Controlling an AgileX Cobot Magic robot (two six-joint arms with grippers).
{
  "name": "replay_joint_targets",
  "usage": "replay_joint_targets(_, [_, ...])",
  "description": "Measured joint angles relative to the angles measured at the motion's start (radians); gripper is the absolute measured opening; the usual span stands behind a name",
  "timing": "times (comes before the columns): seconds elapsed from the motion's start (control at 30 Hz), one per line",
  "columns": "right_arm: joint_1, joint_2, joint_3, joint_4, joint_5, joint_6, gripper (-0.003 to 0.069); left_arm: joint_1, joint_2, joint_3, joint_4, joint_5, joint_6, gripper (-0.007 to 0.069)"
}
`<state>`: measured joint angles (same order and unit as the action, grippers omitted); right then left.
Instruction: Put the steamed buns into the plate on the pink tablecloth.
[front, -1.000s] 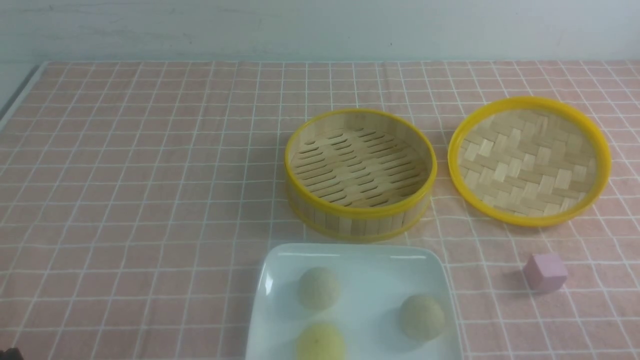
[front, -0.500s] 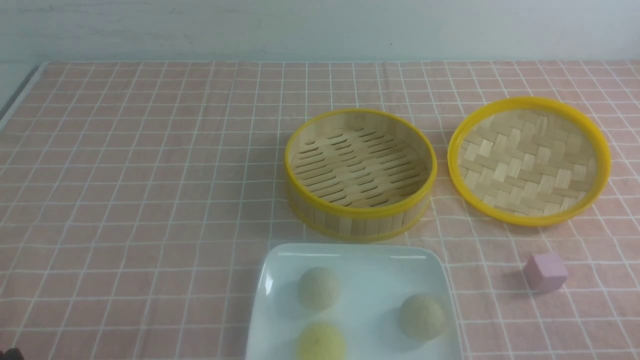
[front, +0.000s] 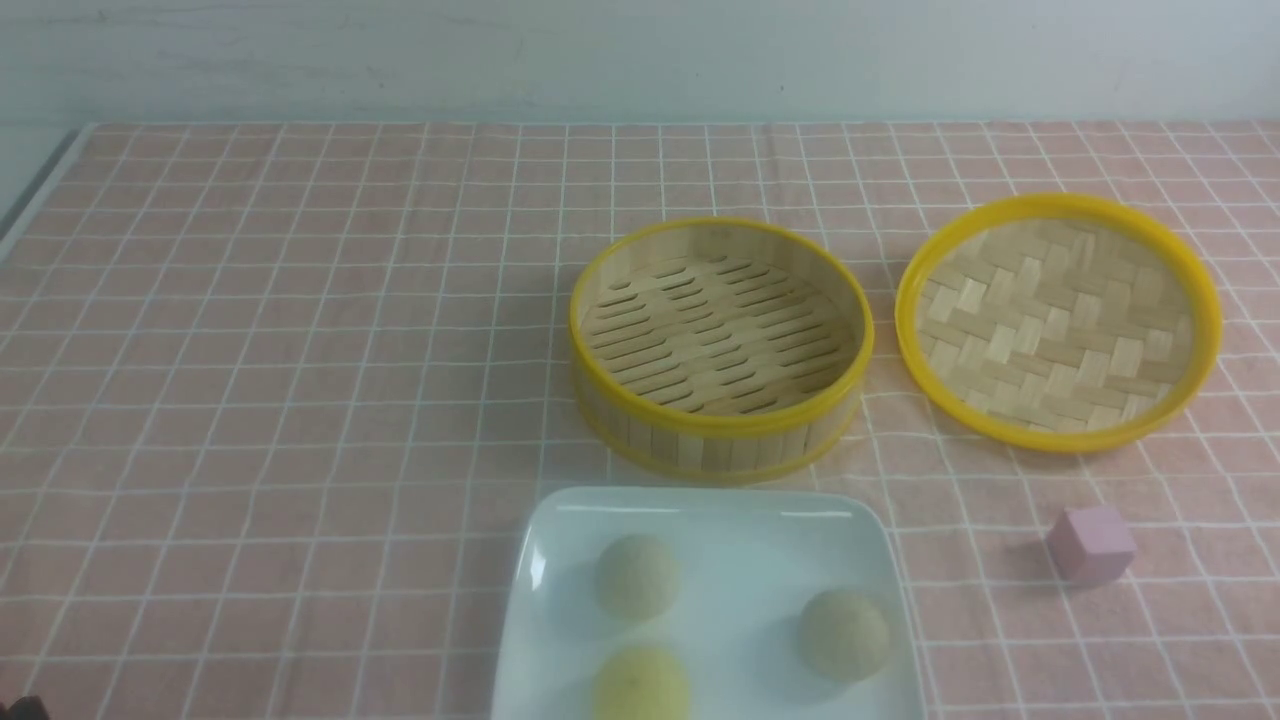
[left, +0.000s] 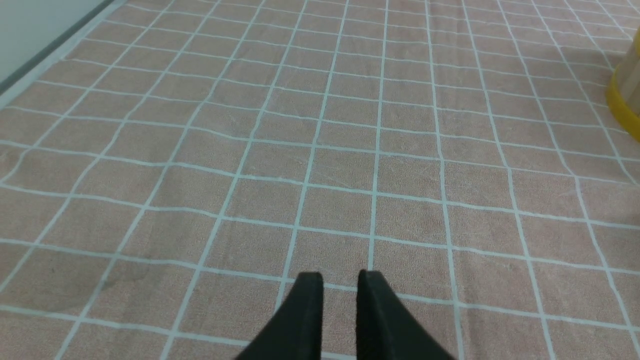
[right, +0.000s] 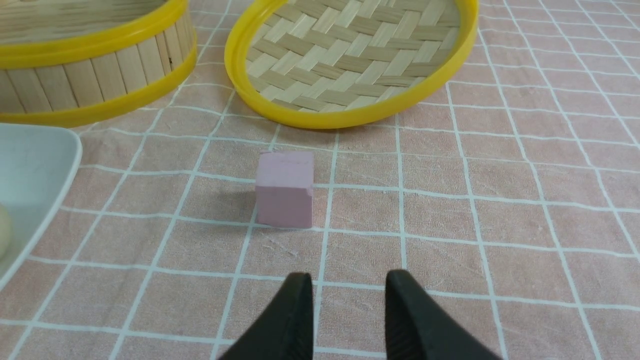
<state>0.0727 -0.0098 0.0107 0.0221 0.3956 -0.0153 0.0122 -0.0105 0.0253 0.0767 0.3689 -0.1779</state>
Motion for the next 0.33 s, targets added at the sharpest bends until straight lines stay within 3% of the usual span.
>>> replay_joint_targets(0.33, [0.000, 0.000, 0.000, 0.000, 0.000, 0.000, 0.0236, 0.000, 0.000, 0.000, 0.000, 0.000, 0.000, 0.0147])
